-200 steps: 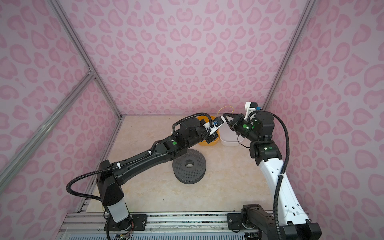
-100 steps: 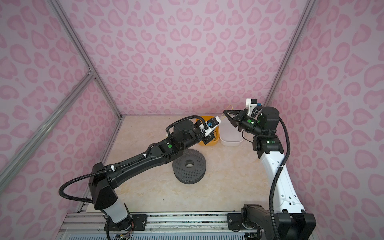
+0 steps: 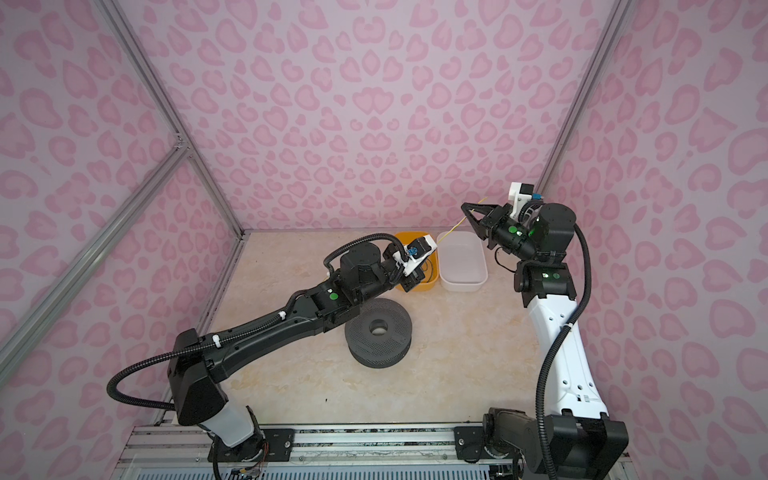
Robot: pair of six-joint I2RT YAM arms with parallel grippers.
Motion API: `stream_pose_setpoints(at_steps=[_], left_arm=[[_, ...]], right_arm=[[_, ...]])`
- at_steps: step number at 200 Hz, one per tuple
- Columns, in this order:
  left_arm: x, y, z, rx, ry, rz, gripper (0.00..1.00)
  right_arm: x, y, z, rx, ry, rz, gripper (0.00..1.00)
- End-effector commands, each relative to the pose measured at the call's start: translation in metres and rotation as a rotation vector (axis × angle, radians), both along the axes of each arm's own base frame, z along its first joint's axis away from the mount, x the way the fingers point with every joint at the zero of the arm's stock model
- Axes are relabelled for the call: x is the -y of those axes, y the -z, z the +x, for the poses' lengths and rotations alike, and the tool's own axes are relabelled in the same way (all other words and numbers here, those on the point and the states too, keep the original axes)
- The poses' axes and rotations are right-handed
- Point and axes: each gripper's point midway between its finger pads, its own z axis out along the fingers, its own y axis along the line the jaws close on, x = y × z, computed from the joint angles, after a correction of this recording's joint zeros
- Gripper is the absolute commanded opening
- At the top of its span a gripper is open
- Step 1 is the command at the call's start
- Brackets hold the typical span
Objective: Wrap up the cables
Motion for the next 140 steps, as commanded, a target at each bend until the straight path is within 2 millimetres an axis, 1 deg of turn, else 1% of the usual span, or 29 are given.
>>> stream_pose_setpoints(at_steps=[1,48,86,120,140], left_arm=[[-0.01,0.052,-0.009,-0.117,0.009,0.171,0.04],[-0.016,0.056,-0.011,-0.125,0.001,0.176,0.04],[-0.018,0.061,-0.011,-0.136,-0.005,0.18,0.04],[-0.018,0.064,-0.01,-0.141,-0.011,0.184,0.04],[-0.017,0.067,-0.008,-0.152,-0.016,0.183,0.04]], right_arm=[[0.05,-0.052,0.02,0.219,0.3,-0.007,0.0],[0.063,-0.06,0.02,0.235,0.339,-0.026,0.0],[0.061,-0.065,0.018,0.25,0.333,-0.029,0.0],[0.061,-0.069,0.013,0.272,0.339,-0.059,0.0],[0.057,-0.073,0.008,0.289,0.332,-0.073,0.0]])
